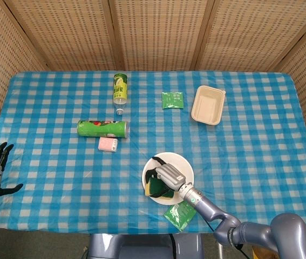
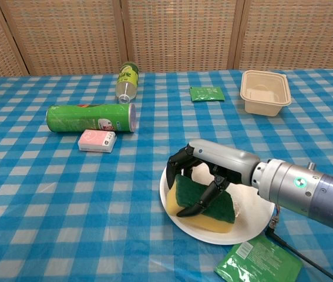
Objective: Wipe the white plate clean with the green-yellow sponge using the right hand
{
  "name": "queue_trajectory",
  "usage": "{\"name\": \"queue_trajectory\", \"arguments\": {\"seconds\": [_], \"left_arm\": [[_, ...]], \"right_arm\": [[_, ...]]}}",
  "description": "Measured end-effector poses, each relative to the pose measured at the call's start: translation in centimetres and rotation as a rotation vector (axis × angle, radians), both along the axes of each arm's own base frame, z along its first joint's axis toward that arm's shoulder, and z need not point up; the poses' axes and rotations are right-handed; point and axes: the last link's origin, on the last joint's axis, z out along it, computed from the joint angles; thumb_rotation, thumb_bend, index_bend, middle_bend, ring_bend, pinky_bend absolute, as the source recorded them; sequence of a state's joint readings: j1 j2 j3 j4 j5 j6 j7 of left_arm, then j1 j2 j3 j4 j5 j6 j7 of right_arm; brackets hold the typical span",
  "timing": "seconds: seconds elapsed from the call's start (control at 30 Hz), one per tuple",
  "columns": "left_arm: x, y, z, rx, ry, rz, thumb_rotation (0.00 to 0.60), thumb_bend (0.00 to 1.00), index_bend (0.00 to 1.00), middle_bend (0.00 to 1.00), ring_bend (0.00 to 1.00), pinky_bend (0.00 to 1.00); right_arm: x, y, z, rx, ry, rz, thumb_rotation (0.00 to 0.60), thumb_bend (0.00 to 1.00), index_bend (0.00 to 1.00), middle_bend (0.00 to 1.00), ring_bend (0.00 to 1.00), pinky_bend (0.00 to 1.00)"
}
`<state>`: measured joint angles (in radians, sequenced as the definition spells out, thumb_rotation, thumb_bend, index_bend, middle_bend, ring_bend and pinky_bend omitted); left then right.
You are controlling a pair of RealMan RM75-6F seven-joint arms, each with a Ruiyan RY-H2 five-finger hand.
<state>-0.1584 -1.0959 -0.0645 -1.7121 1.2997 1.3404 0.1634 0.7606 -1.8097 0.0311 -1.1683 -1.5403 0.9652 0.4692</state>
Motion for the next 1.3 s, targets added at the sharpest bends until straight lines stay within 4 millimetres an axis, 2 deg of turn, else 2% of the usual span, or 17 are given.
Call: {"name": "queue_trajectory", "arguments": {"seconds": [0.27, 0.63, 0.87, 0.97, 1.07, 1.23, 1.3], "left_arm": [[0.0, 0.0, 0.0, -0.002, 0.002, -0.002, 0.600, 0.00, 0.00, 0.00, 0.00, 0.00], [0.2, -0.1, 0.1, 0.000, -0.011, -0.009, 0.600, 0.00, 0.00, 0.00, 0.00, 0.00], [0.1, 0.0, 0.2, -0.003, -0.012, -0.005, 0.600, 0.00, 0.00, 0.00, 0.00, 0.00], [0.0, 0.1, 0.2, -0.001, -0.012, -0.002, 0.600, 0.00, 0.00, 0.00, 0.00, 0.00], [0.0, 0.1, 0.2, -0.002, -0.012, 0.000, 0.600, 0.00, 0.00, 0.00, 0.00, 0.00], [-0.1, 0.2, 0.1, -0.004, -0.010, 0.004, 0.600, 0.00, 0.00, 0.00, 0.00, 0.00], [-0.1, 0.2, 0.1, -0.005, -0.009, 0.005, 0.600, 0.00, 0.00, 0.00, 0.00, 0.00]], "right_arm": [[-0.2, -0.1, 0.1, -0.003, -0.006, 0.001, 0.600, 0.50, 0.61, 0.64, 0.56, 0.08], [3.2, -0.9, 2.1, -0.038, -0.150, -0.012, 0.600, 0.51, 0.61, 0.65, 0.56, 0.05], [4.0, -1.0, 1.3, -0.005, -0.168, -0.072, 0.600, 0.51, 0.61, 0.65, 0.55, 0.06], [3.7, -1.0, 0.9, 0.000, -0.156, -0.079, 0.600, 0.51, 0.61, 0.65, 0.54, 0.15], [3.5, -1.1, 0.6, -0.005, -0.144, -0.082, 0.600, 0.51, 0.61, 0.65, 0.54, 0.34], [3.2, -1.3, 0.3, -0.014, -0.133, -0.071, 0.600, 0.51, 0.62, 0.65, 0.54, 0.41], [3.2, -1.3, 0.1, -0.013, -0.129, -0.068, 0.600, 0.51, 0.62, 0.65, 0.54, 0.46]]}}
